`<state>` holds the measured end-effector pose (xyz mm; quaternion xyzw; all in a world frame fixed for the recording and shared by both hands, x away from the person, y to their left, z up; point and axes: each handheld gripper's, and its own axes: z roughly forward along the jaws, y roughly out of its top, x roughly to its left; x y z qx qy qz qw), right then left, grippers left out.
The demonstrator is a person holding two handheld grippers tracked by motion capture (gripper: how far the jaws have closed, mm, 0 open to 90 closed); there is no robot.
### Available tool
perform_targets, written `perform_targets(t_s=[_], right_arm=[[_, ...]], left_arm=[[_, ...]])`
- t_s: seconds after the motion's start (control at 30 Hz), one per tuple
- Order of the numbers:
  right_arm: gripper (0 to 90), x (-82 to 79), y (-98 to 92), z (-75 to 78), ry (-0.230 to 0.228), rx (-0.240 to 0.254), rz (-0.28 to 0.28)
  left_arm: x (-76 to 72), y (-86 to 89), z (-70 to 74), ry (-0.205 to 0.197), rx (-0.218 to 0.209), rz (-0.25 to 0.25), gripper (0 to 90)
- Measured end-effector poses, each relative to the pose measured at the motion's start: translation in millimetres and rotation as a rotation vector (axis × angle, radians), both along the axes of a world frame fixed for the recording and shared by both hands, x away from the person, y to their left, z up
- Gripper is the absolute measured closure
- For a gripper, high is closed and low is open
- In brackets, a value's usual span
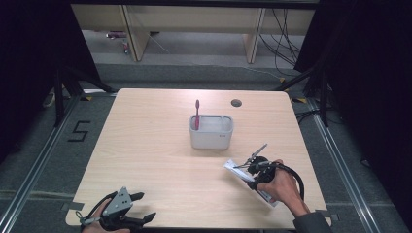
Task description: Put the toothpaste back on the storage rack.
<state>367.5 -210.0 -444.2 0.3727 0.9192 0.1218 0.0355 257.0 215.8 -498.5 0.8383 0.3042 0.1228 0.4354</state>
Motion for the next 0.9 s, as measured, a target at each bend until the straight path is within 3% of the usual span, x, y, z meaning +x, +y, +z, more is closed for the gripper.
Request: perform_targets(t_s=[0.4,0.43,0.5,0.53,0.57,0.6,0.63,0.73,0.8,0.83,0.9], right_arm=[[75.5,3.9,-0.4,10.7,-0.054,0.071,-0.011],[75.5,4.5,-0.8,11.8,-0.073,0.086,-0.009],[75.5,3.5,-0.5,15.0,-0.075,0.103,-0.044],[75.5,4.0,-0.8,16.0,-0.081,0.117,-0.044],[75.5,3.0,0.0,17.7,-0.073,0.119,-0.063],[75.5,3.2,0.2,18.2,-0.09,0.124,-0.061],[75.5,5.1,-0.3,17.5,-0.096,0.145,-0.019],[75.5,3.7,1.8,19.6,-0.098,0.162,-0.019],[75.5,3.9,2.4,19.9,-0.104,0.163,-0.026],[75.5,5.1,2.2,19.9,-0.107,0.171,-0.016],[75.5,6.3,1.9,20.7,-0.128,0.18,-0.012]], left_arm=[[0.6,0.9,0.1,-0.011,-0.003,0.01,22.0],[0.7,0.8,0.0,-0.013,-0.006,0.012,21.9],[1.6,2.1,0.3,-0.012,0.015,0.004,21.8],[0.8,0.8,-0.4,-0.005,-0.009,0.008,21.8],[1.4,2.0,0.0,-0.011,0.009,0.005,21.7],[1.5,2.5,0.6,-0.016,0.02,0.011,21.7],[1.2,1.3,-0.1,-0.015,-0.007,0.017,21.7],[1.0,1.1,-0.4,-0.005,-0.012,0.011,21.7],[1.9,2.8,0.5,-0.012,0.024,-0.002,21.7],[0.8,0.6,-0.4,-0.004,-0.014,0.008,21.7],[1.0,1.5,0.0,-0.008,-0.003,0.005,21.7]])
